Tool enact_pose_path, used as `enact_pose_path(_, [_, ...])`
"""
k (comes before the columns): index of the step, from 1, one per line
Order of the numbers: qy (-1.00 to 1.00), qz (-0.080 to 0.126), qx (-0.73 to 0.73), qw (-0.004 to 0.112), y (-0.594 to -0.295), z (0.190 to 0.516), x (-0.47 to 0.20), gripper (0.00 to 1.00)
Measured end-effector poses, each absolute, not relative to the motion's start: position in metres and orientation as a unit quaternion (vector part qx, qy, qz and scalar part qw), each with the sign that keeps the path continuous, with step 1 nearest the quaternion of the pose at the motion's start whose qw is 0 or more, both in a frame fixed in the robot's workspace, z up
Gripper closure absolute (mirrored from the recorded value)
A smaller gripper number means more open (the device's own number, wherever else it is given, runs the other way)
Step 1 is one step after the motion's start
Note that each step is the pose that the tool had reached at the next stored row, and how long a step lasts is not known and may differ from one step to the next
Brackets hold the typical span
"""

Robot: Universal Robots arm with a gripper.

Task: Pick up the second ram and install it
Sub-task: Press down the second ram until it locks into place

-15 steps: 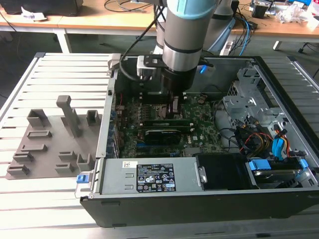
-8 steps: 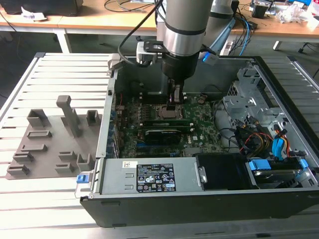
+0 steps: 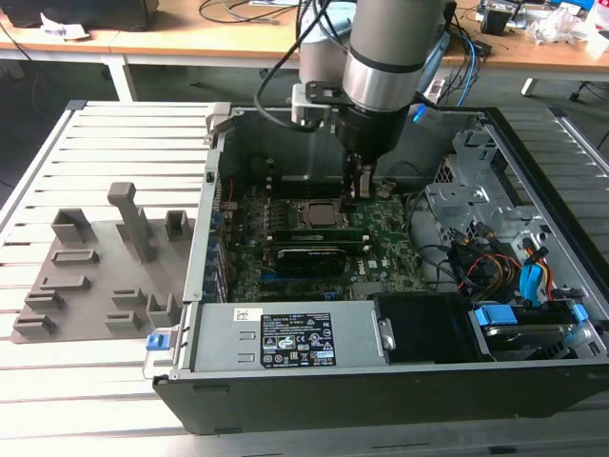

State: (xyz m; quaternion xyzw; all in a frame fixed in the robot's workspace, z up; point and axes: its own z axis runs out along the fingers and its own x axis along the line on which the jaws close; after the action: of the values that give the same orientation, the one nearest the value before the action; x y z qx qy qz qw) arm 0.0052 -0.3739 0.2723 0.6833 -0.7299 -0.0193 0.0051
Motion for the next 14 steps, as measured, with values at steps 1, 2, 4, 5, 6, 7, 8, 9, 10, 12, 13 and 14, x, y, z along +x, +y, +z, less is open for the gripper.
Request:
enact_pose_path(1, [-0.730,-0.019,0.683,0.005,-0.374,0.271,0.008,0.89])
enact_pose_path(2, [-0.730,-0.019,0.683,0.005,-0.374,0.269,0.011,0.89])
enact_pose_path(4, [-0.729,-0.019,0.684,0.005,-0.374,0.263,0.014,0.89])
enact_pose_path(5, [-0.729,-0.019,0.684,0.005,-0.374,0.260,0.015,0.89])
enact_pose_path(6, [-0.729,-0.019,0.684,0.005,-0.374,0.256,0.016,0.89])
enact_pose_path(7, [-0.729,-0.019,0.684,0.005,-0.374,0.248,0.018,0.89])
enact_pose_path(8, [-0.729,-0.019,0.684,0.005,-0.374,0.245,0.018,0.89])
enact_pose_path(9, [-0.729,-0.019,0.684,0.005,-0.374,0.241,0.018,0.89])
enact_pose_path(10, [-0.729,-0.019,0.684,0.005,-0.374,0.236,0.018,0.89])
enact_pose_path(12, [-0.729,-0.019,0.684,0.005,-0.374,0.231,0.018,0.89])
enact_pose_path(13, [-0.729,-0.019,0.684,0.005,-0.374,0.230,0.018,0.89])
enact_pose_path(14, [-0.729,-0.019,0.684,0.005,-0.374,0.229,0.018,0.89])
